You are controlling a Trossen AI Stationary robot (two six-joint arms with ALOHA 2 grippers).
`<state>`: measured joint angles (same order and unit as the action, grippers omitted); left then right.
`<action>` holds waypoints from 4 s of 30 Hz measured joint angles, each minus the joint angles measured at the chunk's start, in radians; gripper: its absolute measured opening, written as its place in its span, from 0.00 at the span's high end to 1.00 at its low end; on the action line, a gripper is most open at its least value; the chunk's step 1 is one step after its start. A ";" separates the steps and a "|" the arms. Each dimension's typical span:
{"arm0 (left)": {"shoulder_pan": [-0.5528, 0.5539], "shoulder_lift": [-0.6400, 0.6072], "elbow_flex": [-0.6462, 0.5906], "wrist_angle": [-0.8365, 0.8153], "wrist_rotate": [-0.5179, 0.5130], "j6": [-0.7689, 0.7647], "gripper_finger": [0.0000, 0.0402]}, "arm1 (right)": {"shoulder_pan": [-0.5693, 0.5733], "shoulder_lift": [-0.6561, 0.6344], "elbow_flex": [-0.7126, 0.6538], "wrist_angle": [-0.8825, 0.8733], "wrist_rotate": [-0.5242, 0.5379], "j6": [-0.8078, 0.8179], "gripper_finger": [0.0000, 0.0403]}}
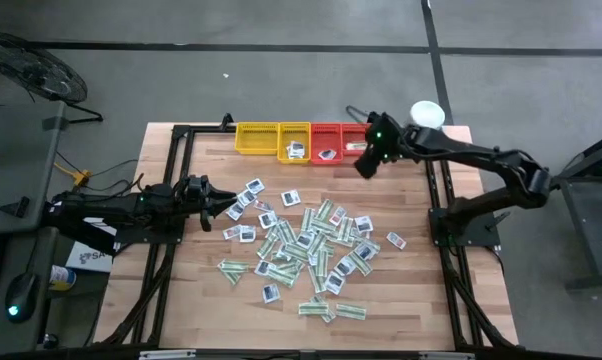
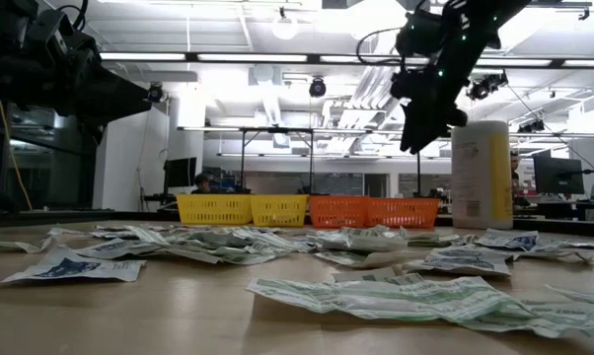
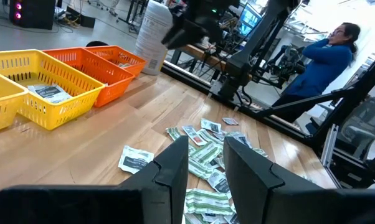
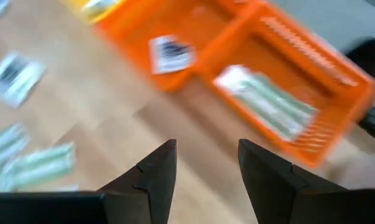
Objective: Pick & Place First Aid Supplies
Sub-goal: Put the orange packet into the left yellow bin
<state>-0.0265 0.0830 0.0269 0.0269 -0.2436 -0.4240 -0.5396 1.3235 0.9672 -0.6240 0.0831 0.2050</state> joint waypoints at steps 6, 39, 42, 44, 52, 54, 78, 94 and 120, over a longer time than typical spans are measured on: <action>0.000 0.000 0.000 0.000 0.000 0.000 0.75 | 0.145 0.003 0.000 -0.084 -0.126 -0.057 0.59; 0.000 0.000 0.000 0.000 0.000 0.000 0.75 | 0.597 0.005 -0.295 -0.310 -0.186 1.202 0.59; 0.000 0.000 0.000 0.000 0.000 0.000 0.75 | 0.587 0.005 -0.324 -0.257 -0.170 1.209 0.59; 0.000 0.000 0.000 0.000 0.000 0.000 0.75 | 0.582 0.005 -0.338 -0.223 -0.163 1.207 0.59; 0.000 0.000 0.000 0.000 0.000 0.000 0.75 | 0.579 0.011 -0.401 -0.131 -0.145 1.190 0.64; 0.000 0.000 0.000 0.000 0.000 0.000 0.75 | 0.579 0.018 -0.413 -0.103 -0.155 1.180 0.66; 0.000 0.000 0.000 0.000 0.000 0.000 0.75 | 0.580 0.051 -0.433 -0.067 -0.145 1.088 0.99; 0.000 0.000 0.000 0.008 -0.019 0.000 0.75 | 0.580 -0.019 -0.214 -0.097 0.138 1.023 1.00; 0.000 0.193 0.022 0.377 -0.144 0.005 0.75 | 0.438 0.038 -0.098 0.976 0.444 0.196 1.00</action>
<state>-0.0265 0.2760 0.0486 0.4041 -0.3880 -0.4190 -0.1016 1.3616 0.8692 0.3518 0.5266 0.4010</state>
